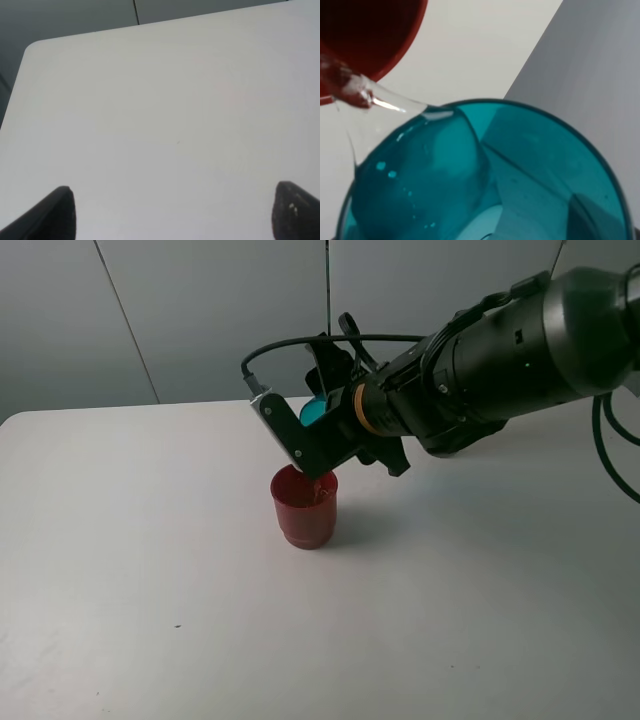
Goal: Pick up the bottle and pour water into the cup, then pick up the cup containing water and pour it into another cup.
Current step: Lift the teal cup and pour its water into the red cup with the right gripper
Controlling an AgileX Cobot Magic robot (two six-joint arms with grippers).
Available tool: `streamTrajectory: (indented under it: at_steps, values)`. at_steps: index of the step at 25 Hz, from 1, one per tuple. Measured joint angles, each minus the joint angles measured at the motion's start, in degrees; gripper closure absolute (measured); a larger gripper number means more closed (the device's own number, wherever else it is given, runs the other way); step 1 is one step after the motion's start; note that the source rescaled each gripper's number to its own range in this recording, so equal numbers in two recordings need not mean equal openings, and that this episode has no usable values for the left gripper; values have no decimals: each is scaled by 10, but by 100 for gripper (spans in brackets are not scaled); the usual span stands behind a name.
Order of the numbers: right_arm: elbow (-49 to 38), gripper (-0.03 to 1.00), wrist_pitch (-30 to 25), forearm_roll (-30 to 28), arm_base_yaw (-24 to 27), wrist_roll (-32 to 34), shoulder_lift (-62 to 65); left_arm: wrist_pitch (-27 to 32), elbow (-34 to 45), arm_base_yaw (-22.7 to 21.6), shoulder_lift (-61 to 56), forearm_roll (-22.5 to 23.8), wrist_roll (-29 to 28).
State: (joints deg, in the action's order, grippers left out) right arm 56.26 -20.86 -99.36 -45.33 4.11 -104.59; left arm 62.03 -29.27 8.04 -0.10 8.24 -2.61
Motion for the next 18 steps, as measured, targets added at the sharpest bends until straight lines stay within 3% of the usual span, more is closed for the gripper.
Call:
streamTrajectory:
  at_steps: [9, 18]
  values:
    - [0, 84, 0, 0, -17, -32, 0, 0, 0, 0, 0, 0, 0]
    - [12, 84, -1, 0, -20, -118, 0, 0, 0, 0, 0, 0, 0]
